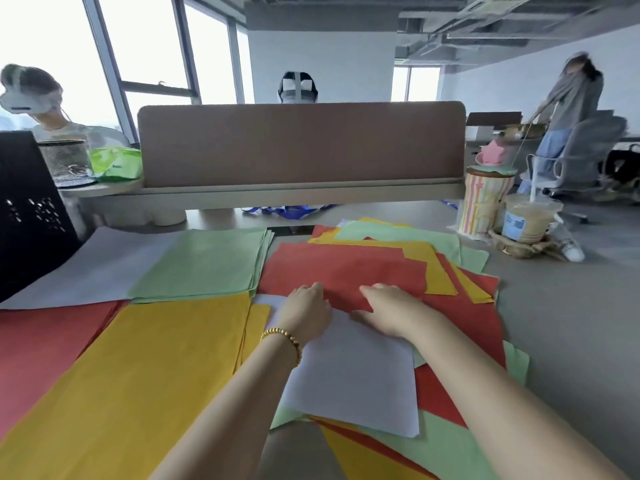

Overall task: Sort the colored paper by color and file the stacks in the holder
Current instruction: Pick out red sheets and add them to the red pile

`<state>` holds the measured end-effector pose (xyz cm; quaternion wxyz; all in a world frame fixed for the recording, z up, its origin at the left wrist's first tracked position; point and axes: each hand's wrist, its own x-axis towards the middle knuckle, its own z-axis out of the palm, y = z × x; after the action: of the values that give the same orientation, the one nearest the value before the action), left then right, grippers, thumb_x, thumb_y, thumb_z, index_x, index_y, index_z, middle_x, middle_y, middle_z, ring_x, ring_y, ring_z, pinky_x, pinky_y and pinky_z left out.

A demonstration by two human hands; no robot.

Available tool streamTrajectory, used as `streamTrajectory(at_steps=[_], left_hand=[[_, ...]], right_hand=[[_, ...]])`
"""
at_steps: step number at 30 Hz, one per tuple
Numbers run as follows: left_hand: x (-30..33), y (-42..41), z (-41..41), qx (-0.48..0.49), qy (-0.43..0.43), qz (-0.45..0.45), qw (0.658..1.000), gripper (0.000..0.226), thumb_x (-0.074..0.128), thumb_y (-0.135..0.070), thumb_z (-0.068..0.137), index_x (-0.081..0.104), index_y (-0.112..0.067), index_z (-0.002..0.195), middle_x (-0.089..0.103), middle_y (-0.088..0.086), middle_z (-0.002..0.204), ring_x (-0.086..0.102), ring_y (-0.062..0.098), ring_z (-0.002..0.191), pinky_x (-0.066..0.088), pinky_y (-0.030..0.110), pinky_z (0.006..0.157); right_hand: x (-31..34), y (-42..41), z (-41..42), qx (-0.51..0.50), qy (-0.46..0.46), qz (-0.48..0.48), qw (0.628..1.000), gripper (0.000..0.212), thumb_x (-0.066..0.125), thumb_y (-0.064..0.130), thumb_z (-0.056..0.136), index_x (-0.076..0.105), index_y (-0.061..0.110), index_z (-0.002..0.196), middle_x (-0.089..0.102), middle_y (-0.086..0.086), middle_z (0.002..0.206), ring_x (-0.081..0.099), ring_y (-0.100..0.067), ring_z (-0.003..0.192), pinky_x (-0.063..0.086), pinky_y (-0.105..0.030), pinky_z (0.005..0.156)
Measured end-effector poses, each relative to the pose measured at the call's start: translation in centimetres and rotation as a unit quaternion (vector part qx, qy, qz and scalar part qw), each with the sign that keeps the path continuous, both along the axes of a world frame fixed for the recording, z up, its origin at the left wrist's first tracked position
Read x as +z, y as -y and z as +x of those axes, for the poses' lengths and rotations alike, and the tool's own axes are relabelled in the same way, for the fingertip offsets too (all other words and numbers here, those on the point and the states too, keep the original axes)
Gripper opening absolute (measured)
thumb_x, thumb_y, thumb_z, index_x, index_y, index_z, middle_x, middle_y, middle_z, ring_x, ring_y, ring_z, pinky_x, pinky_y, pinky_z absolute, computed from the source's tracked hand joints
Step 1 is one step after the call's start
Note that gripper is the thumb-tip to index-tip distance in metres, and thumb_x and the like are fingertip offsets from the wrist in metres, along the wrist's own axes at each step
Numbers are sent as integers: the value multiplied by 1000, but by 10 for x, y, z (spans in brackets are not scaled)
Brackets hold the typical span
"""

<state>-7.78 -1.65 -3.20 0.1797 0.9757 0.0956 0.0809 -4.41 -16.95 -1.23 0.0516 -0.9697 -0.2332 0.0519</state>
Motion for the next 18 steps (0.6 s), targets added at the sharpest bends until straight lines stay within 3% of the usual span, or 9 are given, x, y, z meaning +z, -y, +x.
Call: streamTrajectory(at_steps=[3, 5, 7, 8, 10, 12, 14, 16, 18], left_hand=[[-1, 3, 13, 27, 45, -136, 989, 28, 40, -13, 90, 56, -4, 111, 53, 16, 120, 52, 33, 109, 44, 30, 85], [-1, 3, 15, 60, 95, -231, 966, 37, 42, -9, 89, 54, -7, 124, 46, 17, 133, 53, 29, 107, 43, 22, 75], [2, -1, 14, 84, 145, -315, 934, 38, 43, -5, 88, 54, -9, 124, 53, 16, 122, 54, 23, 76, 37, 18, 51], [4, -5, 13, 90, 155, -356, 917, 33, 43, -3, 87, 57, -11, 117, 59, 13, 103, 47, 19, 61, 33, 19, 44], [9, -12, 11, 116, 158, -477, 857, 20, 41, -2, 87, 55, -16, 87, 43, 4, 65, 32, 16, 52, 26, 23, 47], [15, -17, 9, 158, 152, -630, 745, 23, 41, -4, 90, 42, -17, 71, 25, 2, 62, 24, 16, 53, 24, 25, 53], [15, -20, 9, 189, 157, -712, 658, 21, 42, -8, 93, 40, -15, 73, 26, 3, 65, 25, 16, 53, 28, 27, 54], [13, -17, 9, 186, 156, -733, 636, 15, 41, -9, 94, 43, -12, 80, 33, 4, 71, 35, 17, 57, 35, 27, 57], [12, -11, 7, 156, 125, -752, 628, 10, 43, -17, 97, 46, -7, 99, 43, 10, 82, 47, 20, 69, 43, 31, 65]], right_hand=[[6, -7, 2, 25, 86, -72, 993, 29, 42, 16, 96, 47, 5, 122, 52, -16, 126, 51, -36, 115, 43, -39, 89], [4, -12, 0, 23, 131, -97, 986, 36, 44, 1, 89, 46, 4, 124, 51, -15, 125, 51, -34, 115, 44, -39, 88], [-2, -13, 1, 3, 174, -82, 981, 41, 51, -1, 84, 46, 7, 124, 50, -12, 124, 50, -31, 115, 46, -37, 86], [-4, -13, 2, -13, 188, -68, 980, 42, 55, -1, 83, 46, 8, 122, 50, -10, 124, 50, -29, 115, 47, -36, 85], [-7, -9, 6, -43, 207, -37, 977, 43, 57, -2, 80, 47, 10, 120, 52, -8, 122, 51, -27, 115, 47, -35, 83], [-9, -4, 11, -66, 219, 5, 973, 38, 52, -2, 83, 47, 9, 119, 55, -7, 120, 53, -26, 113, 47, -34, 82], [-9, 1, 16, -88, 219, 68, 969, 27, 46, -1, 86, 49, 8, 112, 58, -8, 115, 55, -27, 110, 44, -32, 73], [-9, 5, 20, -109, 210, 124, 964, 15, 43, 5, 90, 51, 8, 103, 61, -9, 108, 59, -29, 104, 35, -29, 66], [-8, 11, 25, -119, 189, 170, 960, 7, 43, 13, 92, 50, 11, 91, 63, -9, 97, 61, -31, 95, 34, -29, 64]])
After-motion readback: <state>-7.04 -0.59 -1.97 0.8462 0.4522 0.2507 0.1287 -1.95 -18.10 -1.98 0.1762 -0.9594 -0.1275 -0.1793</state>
